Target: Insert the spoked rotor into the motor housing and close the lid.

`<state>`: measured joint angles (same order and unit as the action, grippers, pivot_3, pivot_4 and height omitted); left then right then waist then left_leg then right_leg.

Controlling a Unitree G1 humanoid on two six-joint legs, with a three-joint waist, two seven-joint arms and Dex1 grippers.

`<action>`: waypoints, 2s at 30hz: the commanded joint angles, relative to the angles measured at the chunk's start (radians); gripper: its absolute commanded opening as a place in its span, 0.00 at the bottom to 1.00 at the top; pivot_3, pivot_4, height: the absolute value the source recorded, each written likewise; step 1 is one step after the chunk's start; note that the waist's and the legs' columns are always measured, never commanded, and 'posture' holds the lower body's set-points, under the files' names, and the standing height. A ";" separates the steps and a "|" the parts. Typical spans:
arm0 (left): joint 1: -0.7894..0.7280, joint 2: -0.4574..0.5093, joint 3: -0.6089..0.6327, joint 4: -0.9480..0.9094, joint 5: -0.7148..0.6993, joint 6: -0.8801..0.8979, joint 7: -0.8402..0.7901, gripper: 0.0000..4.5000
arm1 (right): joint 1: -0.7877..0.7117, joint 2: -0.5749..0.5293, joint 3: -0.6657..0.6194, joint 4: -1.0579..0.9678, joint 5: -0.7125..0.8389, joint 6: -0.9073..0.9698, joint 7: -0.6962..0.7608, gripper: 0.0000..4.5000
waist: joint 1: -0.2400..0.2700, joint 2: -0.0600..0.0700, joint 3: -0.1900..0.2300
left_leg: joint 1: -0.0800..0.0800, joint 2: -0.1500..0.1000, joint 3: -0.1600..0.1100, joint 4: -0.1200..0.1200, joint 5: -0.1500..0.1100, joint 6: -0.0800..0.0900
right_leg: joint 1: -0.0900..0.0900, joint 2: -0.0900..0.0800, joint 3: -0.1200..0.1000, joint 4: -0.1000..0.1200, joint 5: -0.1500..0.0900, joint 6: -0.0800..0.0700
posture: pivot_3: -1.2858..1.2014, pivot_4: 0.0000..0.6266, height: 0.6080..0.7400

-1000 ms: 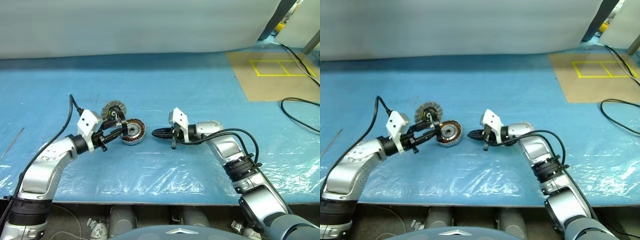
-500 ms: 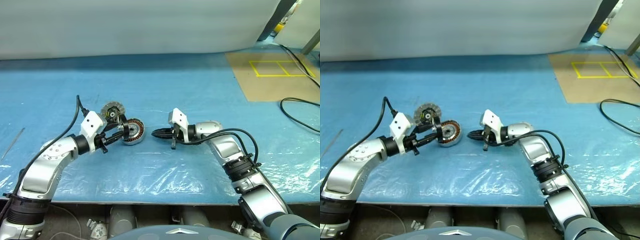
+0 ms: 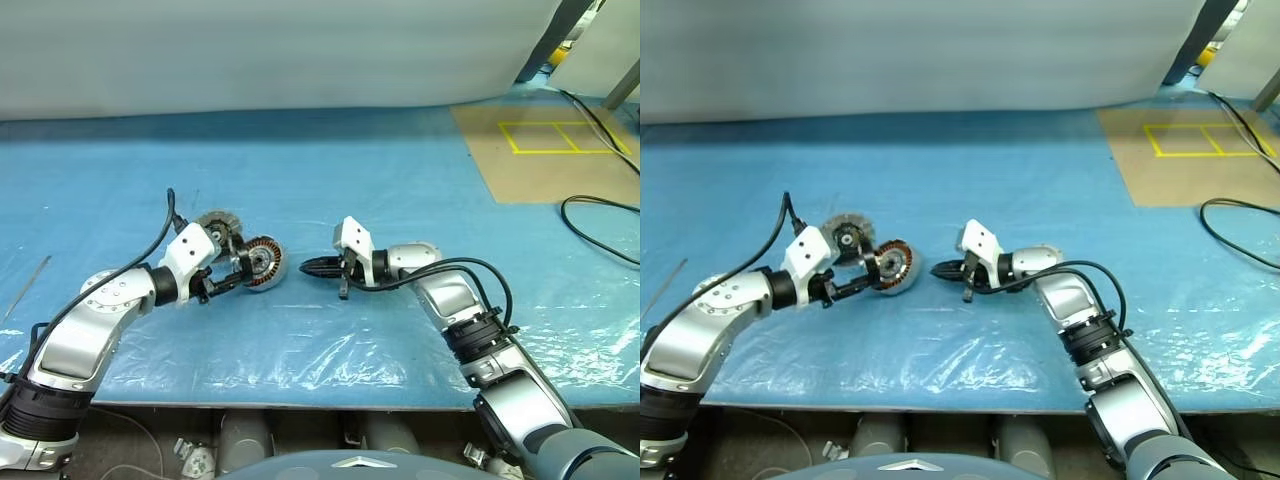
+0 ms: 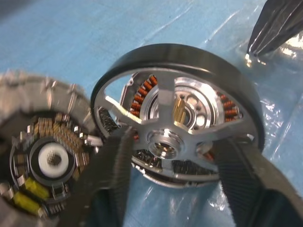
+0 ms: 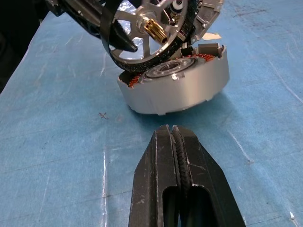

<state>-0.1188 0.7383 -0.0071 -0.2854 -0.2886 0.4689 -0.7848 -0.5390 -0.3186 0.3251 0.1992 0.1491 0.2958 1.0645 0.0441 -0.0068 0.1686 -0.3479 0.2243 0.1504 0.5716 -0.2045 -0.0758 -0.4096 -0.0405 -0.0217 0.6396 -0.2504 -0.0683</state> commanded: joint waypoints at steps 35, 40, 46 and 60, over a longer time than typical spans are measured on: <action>-0.075 -0.002 0.034 0.027 -0.070 0.066 -0.058 0.36 | -0.029 0.030 0.005 0.034 -0.033 -0.056 -0.003 0.00 | -0.001 0.001 0.000 | -0.001 0.000 0.000 -0.001 0.000 0.001 | 0.001 0.000 -0.001 -0.003 0.000 0.000 | 0.52 0.24 1.00; -0.095 0.014 0.014 0.058 -0.047 0.063 -0.072 0.36 | -0.028 0.032 0.006 0.032 -0.033 -0.057 -0.001 0.00 | -0.002 0.001 0.000 | -0.001 0.000 0.000 -0.002 0.000 0.001 | 0.001 0.000 -0.001 -0.003 0.000 0.000 | 0.52 0.24 1.00; -0.114 0.011 -0.033 0.085 -0.004 0.054 -0.074 0.36 | -0.021 0.028 0.005 0.022 -0.032 -0.049 -0.003 0.00 | 0.000 0.001 0.000 | -0.001 0.000 0.000 -0.002 0.000 0.001 | 0.001 0.000 -0.001 -0.004 0.000 0.000 | 0.52 0.24 1.00; -0.129 0.026 -0.079 0.075 0.000 0.103 -0.130 0.73 | -0.018 0.030 0.004 0.017 -0.032 -0.048 -0.011 0.00 | 0.000 0.002 0.000 | -0.001 0.000 0.000 -0.002 0.000 0.001 | 0.001 0.000 -0.001 -0.004 0.000 0.000 | 0.52 0.24 1.00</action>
<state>-0.2600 0.7469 -0.0681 -0.2119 -0.2939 0.5543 -0.8967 -0.5455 -0.2908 0.3311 0.2489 0.1160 0.2580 1.0559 0.0445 -0.0053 0.1688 -0.3485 0.2239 0.1503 0.5690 -0.2041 -0.0752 -0.4084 -0.0409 -0.0222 0.6357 -0.2505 -0.0683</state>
